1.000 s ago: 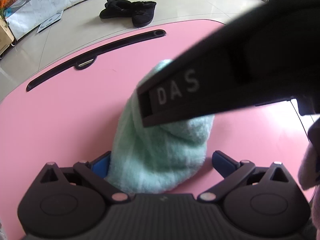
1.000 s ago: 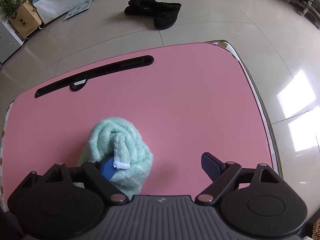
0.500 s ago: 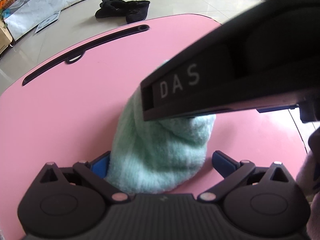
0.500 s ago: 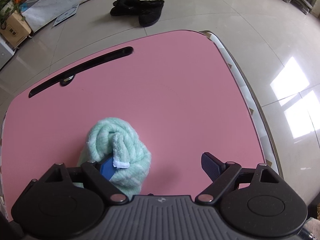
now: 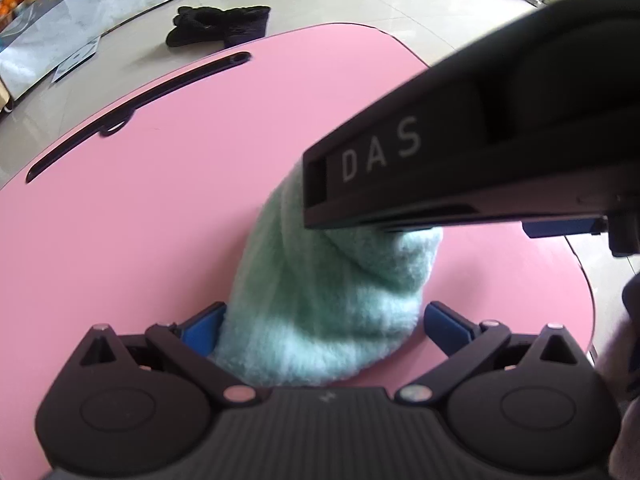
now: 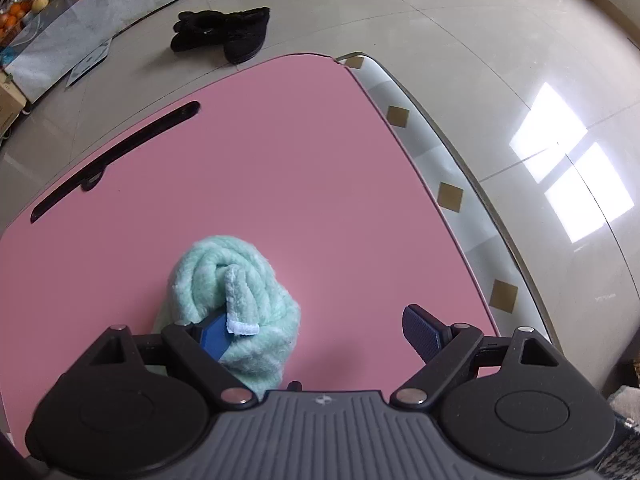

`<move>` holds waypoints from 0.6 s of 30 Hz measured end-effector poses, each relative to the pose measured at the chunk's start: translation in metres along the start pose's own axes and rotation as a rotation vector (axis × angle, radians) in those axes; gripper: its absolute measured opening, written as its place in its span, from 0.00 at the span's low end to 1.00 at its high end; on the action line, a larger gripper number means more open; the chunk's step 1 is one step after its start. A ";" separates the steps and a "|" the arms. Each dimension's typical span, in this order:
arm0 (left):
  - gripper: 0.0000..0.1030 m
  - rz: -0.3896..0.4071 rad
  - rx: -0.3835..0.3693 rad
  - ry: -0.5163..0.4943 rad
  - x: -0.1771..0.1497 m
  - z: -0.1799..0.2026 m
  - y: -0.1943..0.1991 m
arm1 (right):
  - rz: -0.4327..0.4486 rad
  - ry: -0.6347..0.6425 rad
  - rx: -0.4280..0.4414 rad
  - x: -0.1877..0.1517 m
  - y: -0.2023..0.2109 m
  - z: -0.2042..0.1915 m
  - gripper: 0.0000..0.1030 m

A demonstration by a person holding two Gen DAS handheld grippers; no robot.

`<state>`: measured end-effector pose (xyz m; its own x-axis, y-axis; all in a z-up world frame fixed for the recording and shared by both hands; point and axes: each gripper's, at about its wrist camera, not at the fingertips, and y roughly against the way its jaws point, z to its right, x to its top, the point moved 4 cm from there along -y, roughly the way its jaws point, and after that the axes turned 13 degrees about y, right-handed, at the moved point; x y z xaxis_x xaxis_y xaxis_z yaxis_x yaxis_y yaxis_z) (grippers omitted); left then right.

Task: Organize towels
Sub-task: 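Wipe the towel over the middle of the pink table with the right tool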

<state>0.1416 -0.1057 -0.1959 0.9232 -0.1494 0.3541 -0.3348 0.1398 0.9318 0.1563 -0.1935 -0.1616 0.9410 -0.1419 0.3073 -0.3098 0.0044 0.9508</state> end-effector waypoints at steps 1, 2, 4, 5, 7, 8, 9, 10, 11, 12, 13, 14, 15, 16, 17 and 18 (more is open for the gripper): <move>1.00 -0.001 -0.003 -0.007 -0.003 0.003 0.003 | 0.000 -0.006 -0.004 -0.002 0.001 0.002 0.84; 1.00 -0.001 -0.006 -0.013 -0.004 0.005 0.003 | 0.000 -0.011 -0.008 -0.004 0.002 0.003 0.84; 1.00 0.000 -0.011 -0.026 -0.007 0.008 0.005 | 0.000 -0.022 -0.017 -0.008 0.004 0.006 0.84; 1.00 -0.001 -0.013 -0.032 -0.008 0.010 0.005 | 0.000 -0.029 -0.021 -0.010 0.005 0.007 0.84; 1.00 -0.004 -0.018 -0.044 -0.011 0.013 0.007 | 0.000 -0.043 -0.027 -0.013 0.007 0.011 0.84; 1.00 -0.005 -0.020 -0.048 -0.012 0.015 0.007 | -0.001 -0.052 -0.030 -0.016 0.008 0.012 0.84; 1.00 -0.005 -0.021 -0.050 -0.014 0.015 0.008 | -0.001 -0.058 -0.034 -0.017 0.009 0.014 0.84; 1.00 -0.006 -0.021 -0.051 -0.012 0.013 0.005 | -0.001 -0.062 -0.039 -0.019 0.010 0.015 0.84; 1.00 -0.007 -0.021 -0.052 -0.011 0.011 0.002 | 0.000 -0.064 -0.046 -0.021 0.011 0.016 0.84; 1.00 -0.008 -0.022 -0.053 -0.012 0.010 0.001 | 0.000 -0.065 -0.051 -0.023 0.012 0.017 0.84; 1.00 -0.009 -0.022 -0.054 -0.012 0.009 0.000 | -0.001 -0.068 -0.055 -0.024 0.013 0.017 0.84; 1.00 -0.009 -0.022 -0.055 -0.013 0.009 0.001 | -0.001 -0.073 -0.059 -0.026 0.014 0.017 0.84; 1.00 -0.008 -0.021 -0.054 -0.015 0.009 0.003 | -0.001 -0.078 -0.062 -0.028 0.015 0.018 0.84; 1.00 -0.008 -0.021 -0.053 -0.017 0.010 0.004 | -0.001 -0.082 -0.064 -0.030 0.016 0.018 0.84; 1.00 -0.007 -0.020 -0.050 -0.019 0.008 0.005 | 0.000 -0.085 -0.066 -0.032 0.017 0.017 0.84; 1.00 -0.006 -0.019 -0.047 -0.020 0.007 0.006 | 0.001 -0.085 -0.069 -0.033 0.017 0.016 0.84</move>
<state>0.1202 -0.1088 -0.1970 0.9150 -0.1963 0.3524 -0.3253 0.1574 0.9324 0.1179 -0.2050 -0.1558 0.9248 -0.2251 0.3067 -0.2981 0.0722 0.9518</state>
